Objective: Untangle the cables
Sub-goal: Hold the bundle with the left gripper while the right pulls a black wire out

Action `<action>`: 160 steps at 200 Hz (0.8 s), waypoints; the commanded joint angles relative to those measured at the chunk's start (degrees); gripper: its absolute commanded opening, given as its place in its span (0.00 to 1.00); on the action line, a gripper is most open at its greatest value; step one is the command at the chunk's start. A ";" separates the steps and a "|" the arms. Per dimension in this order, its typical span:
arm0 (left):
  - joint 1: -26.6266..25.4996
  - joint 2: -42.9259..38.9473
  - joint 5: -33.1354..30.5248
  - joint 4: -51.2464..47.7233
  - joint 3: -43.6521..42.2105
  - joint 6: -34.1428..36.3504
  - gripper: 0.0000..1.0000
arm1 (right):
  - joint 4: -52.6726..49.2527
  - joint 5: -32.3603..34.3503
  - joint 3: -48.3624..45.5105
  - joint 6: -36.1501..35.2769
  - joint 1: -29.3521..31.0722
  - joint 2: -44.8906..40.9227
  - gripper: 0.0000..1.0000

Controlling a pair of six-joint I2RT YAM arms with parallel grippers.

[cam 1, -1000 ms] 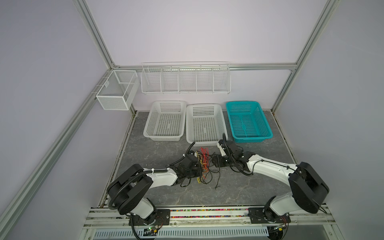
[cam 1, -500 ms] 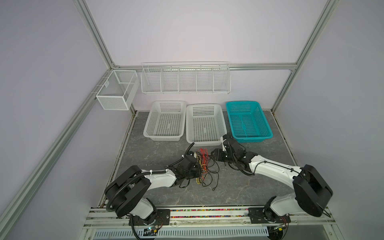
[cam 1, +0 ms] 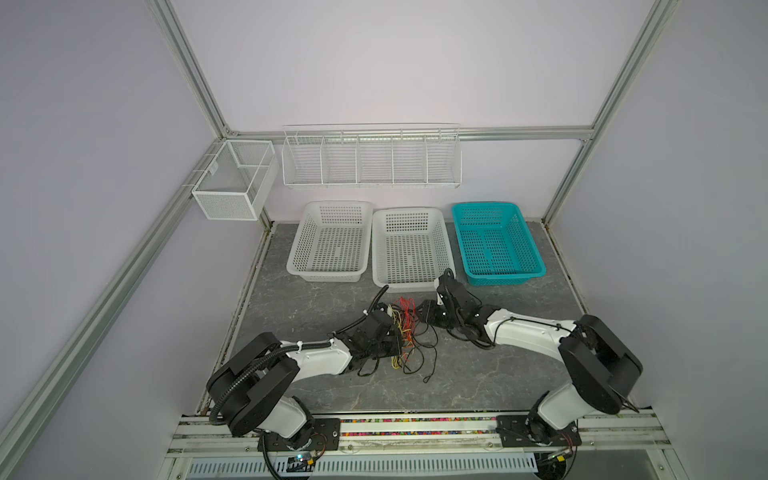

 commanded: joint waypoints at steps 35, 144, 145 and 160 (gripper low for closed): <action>-0.03 -4.01 -2.48 -5.76 -3.30 1.57 0.00 | -3.32 4.68 1.49 -2.95 0.44 -3.96 0.08; -0.03 -13.91 -6.96 -13.67 -7.09 2.69 0.00 | -28.09 20.57 11.56 -21.53 -0.36 -35.48 0.07; -0.05 -14.03 -6.97 -13.76 -7.10 2.71 0.00 | -28.34 20.67 11.80 -21.69 -0.40 -35.66 0.07; -0.05 -15.37 -7.24 -14.39 -7.52 2.89 0.00 | -31.17 21.17 15.25 -24.00 -0.56 -38.07 0.07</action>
